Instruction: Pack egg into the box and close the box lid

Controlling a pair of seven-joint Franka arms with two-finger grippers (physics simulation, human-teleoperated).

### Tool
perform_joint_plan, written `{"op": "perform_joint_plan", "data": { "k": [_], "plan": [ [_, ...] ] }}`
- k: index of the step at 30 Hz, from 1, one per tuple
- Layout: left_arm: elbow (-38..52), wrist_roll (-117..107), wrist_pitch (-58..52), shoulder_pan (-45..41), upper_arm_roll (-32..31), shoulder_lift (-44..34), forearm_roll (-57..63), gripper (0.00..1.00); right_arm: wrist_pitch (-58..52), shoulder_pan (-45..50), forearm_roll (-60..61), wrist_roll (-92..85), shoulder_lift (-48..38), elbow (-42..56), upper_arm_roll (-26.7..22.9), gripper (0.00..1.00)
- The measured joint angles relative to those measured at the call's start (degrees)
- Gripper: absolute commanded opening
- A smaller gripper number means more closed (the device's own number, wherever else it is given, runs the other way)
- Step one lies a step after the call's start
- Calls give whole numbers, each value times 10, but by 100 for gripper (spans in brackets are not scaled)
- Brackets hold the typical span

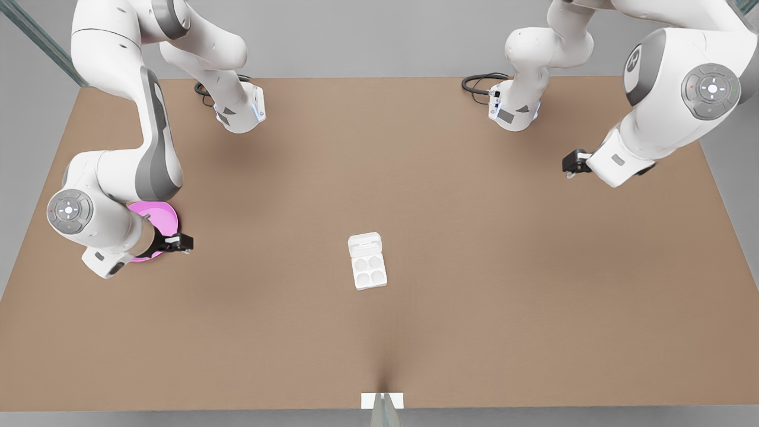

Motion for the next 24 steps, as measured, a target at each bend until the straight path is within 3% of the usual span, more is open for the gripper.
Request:
{"op": "perform_joint_plan", "data": {
  "k": [6, 13, 17, 20, 24],
  "plan": [
    [0, -4, 10, 3, 0, 2, -2, 100, 4, -15, -6, -2, 54, -1, -4, 100],
    [-2, -7, 14, 2, 0, 3, -1, 100, 6, -109, -6, -4, 108, -13, -3, 100],
    [-3, -8, 16, 3, 0, 5, -1, 100, 43, -149, -8, -9, 22, -161, 0, 100],
    [-3, -8, 16, 3, 0, 6, -1, 100, 136, -176, -17, -18, -60, -328, 0, 100],
    [-3, -9, 17, 2, 0, 6, -1, 100, 222, -188, -27, -34, -74, -346, 0, 100]
  ]
}}
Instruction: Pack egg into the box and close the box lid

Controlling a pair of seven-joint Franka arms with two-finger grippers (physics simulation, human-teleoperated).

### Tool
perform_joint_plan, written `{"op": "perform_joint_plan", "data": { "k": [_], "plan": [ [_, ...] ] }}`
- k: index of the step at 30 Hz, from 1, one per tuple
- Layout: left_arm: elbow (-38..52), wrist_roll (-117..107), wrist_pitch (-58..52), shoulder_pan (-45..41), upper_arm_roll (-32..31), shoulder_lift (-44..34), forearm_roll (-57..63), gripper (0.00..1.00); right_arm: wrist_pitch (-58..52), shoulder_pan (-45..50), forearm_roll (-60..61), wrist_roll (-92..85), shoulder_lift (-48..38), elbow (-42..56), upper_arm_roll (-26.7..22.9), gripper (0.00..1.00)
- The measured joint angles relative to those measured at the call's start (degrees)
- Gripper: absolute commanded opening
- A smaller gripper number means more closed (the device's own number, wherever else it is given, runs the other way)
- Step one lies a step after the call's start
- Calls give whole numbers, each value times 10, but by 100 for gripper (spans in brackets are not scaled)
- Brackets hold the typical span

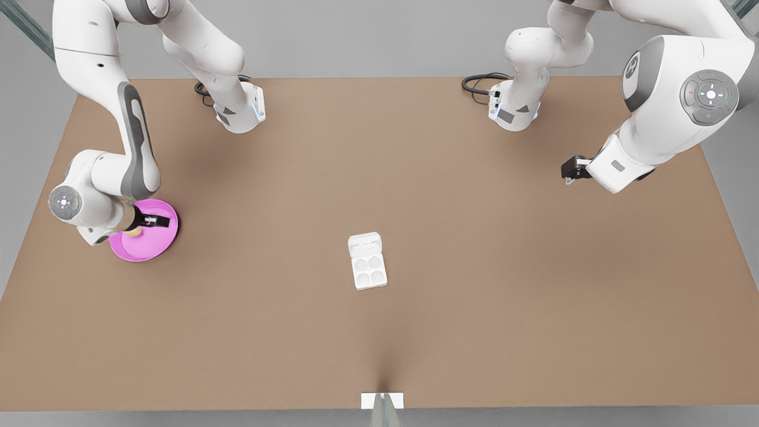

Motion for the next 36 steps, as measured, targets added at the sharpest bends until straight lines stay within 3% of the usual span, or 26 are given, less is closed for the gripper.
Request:
{"op": "perform_joint_plan", "data": {
  "k": [7, 13, 25, 36],
  "plan": [
    [0, -1, 1, -1, 0, 0, 0, 100, 63, -85, -4, -62, 38, 39, 0, 100],
    [0, -2, 1, -4, 0, 1, 0, 100, 113, -88, -5, -154, 114, 72, 0, 100],
    [0, -2, 2, -4, 0, 1, 0, 100, 178, -140, -1, -302, 166, 105, -2, 100],
    [0, -3, 2, -8, 0, 1, 0, 100, 190, -145, -1, -344, 111, -5, 13, 100]
  ]
}}
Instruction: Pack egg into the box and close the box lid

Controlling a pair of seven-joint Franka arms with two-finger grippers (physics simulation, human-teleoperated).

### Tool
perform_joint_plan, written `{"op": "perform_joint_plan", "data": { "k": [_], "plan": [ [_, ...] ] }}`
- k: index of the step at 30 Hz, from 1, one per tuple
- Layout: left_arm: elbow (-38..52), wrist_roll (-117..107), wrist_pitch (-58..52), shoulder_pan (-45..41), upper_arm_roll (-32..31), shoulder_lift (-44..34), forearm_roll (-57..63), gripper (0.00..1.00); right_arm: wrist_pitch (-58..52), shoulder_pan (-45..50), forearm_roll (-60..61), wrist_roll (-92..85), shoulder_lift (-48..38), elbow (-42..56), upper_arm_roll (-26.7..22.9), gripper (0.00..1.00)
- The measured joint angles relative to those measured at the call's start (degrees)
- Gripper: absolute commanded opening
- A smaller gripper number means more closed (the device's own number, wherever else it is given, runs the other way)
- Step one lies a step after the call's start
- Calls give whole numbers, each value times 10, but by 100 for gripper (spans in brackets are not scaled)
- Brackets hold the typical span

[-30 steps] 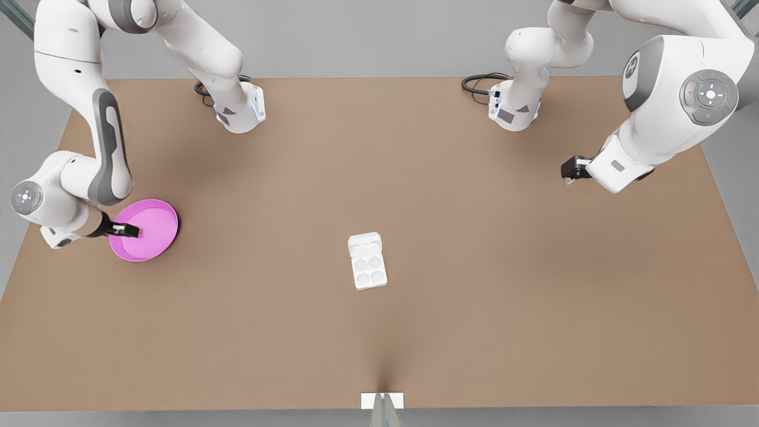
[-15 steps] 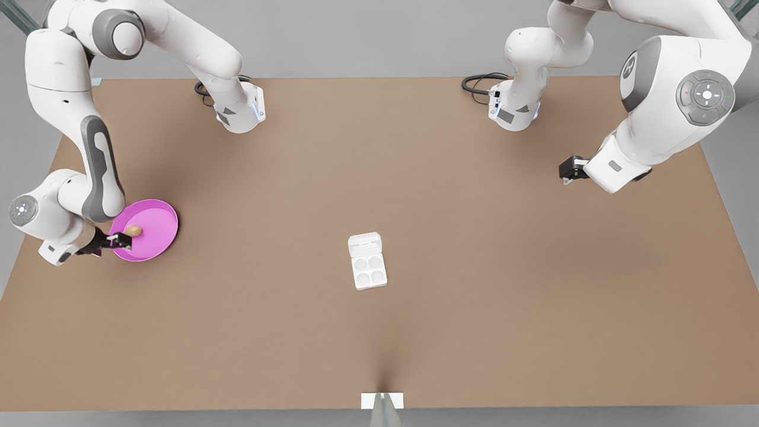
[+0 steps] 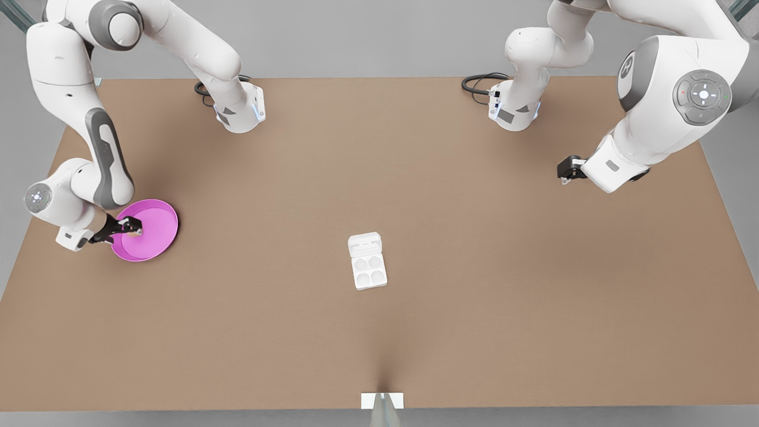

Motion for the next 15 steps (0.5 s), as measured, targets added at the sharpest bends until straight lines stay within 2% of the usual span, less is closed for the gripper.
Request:
{"op": "perform_joint_plan", "data": {
  "k": [15],
  "plan": [
    [0, 0, 0, 0, 0, 0, 0, 100, 26, -45, -1, 21, 19, -29, 0, 100]
  ]
}}
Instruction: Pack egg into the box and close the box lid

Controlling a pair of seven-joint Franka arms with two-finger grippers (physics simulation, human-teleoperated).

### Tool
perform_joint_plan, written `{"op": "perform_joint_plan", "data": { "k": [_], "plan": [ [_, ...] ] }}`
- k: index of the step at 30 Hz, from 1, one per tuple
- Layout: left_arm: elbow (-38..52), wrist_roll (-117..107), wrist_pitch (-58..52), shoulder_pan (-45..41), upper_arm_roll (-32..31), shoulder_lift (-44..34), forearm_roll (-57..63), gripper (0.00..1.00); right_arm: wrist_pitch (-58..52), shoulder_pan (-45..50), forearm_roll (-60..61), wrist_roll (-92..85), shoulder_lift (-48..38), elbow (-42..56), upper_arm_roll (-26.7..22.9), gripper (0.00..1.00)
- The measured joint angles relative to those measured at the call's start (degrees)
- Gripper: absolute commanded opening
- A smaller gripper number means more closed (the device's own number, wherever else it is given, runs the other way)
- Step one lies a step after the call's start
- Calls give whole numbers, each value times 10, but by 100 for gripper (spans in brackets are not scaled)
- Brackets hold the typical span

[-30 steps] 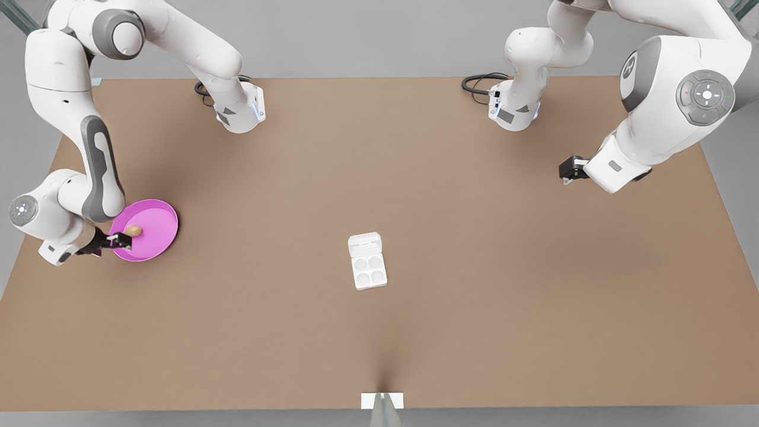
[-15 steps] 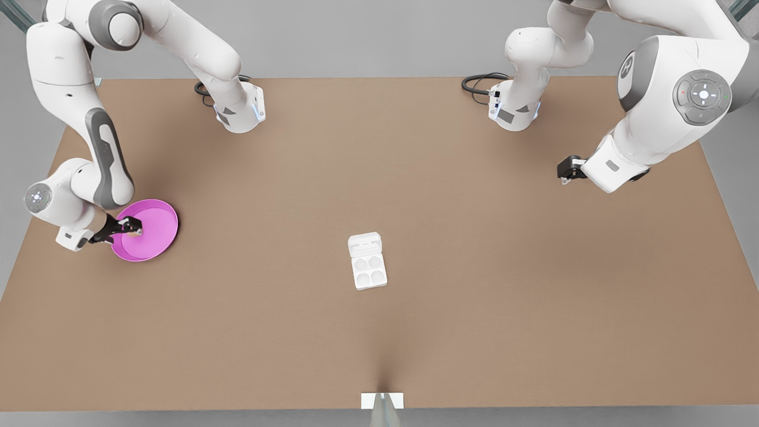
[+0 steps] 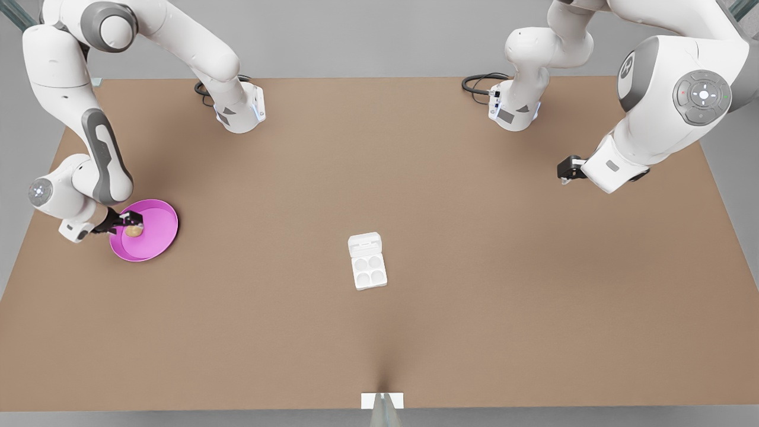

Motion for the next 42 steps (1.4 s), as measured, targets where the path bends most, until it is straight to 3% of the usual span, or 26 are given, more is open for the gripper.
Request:
{"op": "perform_joint_plan", "data": {
  "k": [42],
  "plan": [
    [0, 0, 0, 0, 1, 1, 1, 100, 20, 24, 2, 49, 36, -8, 1, 100]
  ]
}}
